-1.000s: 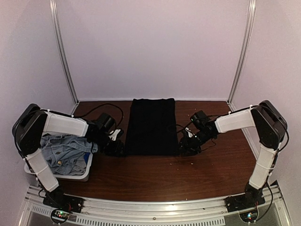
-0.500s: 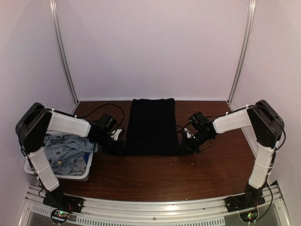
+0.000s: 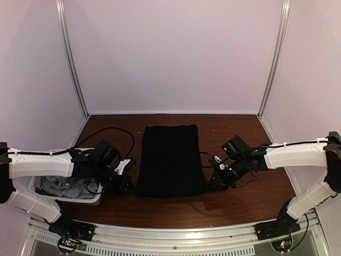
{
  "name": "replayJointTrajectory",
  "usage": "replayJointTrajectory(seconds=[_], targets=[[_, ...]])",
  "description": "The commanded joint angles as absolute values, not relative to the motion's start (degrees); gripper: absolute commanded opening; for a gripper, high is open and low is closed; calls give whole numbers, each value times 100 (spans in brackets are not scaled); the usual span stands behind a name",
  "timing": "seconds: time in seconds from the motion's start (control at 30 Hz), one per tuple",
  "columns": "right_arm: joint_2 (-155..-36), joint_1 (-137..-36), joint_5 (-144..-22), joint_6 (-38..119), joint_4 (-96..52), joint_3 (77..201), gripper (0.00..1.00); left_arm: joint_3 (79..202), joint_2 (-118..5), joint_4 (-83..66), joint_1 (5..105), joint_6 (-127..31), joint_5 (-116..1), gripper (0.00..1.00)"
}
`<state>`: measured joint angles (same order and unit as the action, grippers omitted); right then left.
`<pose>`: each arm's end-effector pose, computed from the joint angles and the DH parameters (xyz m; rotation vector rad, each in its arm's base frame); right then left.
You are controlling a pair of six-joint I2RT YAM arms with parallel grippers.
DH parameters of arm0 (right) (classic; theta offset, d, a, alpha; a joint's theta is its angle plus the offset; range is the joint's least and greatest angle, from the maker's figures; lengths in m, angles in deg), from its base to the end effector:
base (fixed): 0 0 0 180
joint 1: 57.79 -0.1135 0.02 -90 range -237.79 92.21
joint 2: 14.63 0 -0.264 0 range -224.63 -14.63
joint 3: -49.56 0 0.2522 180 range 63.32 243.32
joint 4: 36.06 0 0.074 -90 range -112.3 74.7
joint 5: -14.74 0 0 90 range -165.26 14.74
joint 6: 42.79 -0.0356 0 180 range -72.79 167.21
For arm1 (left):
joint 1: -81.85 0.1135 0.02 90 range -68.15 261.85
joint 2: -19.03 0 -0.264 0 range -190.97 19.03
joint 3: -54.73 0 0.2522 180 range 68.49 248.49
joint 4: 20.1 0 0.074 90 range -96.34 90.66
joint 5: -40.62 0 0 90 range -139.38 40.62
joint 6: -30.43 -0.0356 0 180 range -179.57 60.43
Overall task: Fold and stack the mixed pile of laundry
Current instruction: Pick up the 2/3-rectangle-folded T-shirt from the center of the board, then fold the 2/3-rectangle-folded T-shirt at the center of the board.
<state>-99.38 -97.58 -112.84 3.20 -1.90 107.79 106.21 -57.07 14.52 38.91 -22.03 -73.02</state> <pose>0.1948 0.1905 0.1747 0.1472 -2.8314 -1.2085 0.1662 -0.1742 0.1731 0.2969 2.8278 -0.9579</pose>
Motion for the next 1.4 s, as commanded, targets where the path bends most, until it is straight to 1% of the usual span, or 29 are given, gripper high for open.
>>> replayJointTrajectory(seconds=[0.0, 0.1, 0.2, 0.33, 0.47, 0.63, 0.8, 0.93, 1.0, 1.1, 1.2, 1.37], targets=[[-8963, -10434, -11002, -748, 210, 10507, 0, 10360, -4659, 2137, 3646, -1573, -7450, 0], [-8543, -10488, -10723, -1025, 516, 10670, 0, 10623, -4014, 2604, 3645, -1442, -7309, 0], [-8737, -10236, -10527, -668, 1035, 11365, 0, 11221, -4258, 2957, 3698, -1566, -7113, 0], [-9440, -9661, -10443, -67, 1398, 12245, 0, 12091, -5080, 2904, 4108, -1896, -6956, 0], [-10306, -9033, -10607, 334, 1261, 13062, 0, 13017, -6162, 2717, 4776, -2385, -6900, 0], [-11729, -8699, -10736, 899, 1071, 14178, 0, 14022, -7702, 2571, 5176, -2922, -6731, 0], [-12942, -8607, -10741, 1286, 867, 14879, 0, 14160, -8746, 1924, 5214, -2976, -6913, 0], [-13420, -8609, -10821, 1362, 606, 14762, 0, 13870, -9107, 1419, 5206, -2845, -6947, 0], [-13434, -8629, -10856, 1344, 478, 14502, 0, 13721, -9123, 1345, 5178, -2856, -6966, 0], [-13056, -8673, -10889, 1259, 299, 13911, 0, 13452, -8881, 1467, 5056, -2976, -7016, 0], [-12292, -8734, -10915, 1134, 312, 13376, 0, 13113, -8301, 1767, 4995, -3122, -6886, 0], [-11046, -8801, -10963, 915, 618, 12776, 0, 13008, -7195, 2489, 4994, -3309, -6767, 0]])
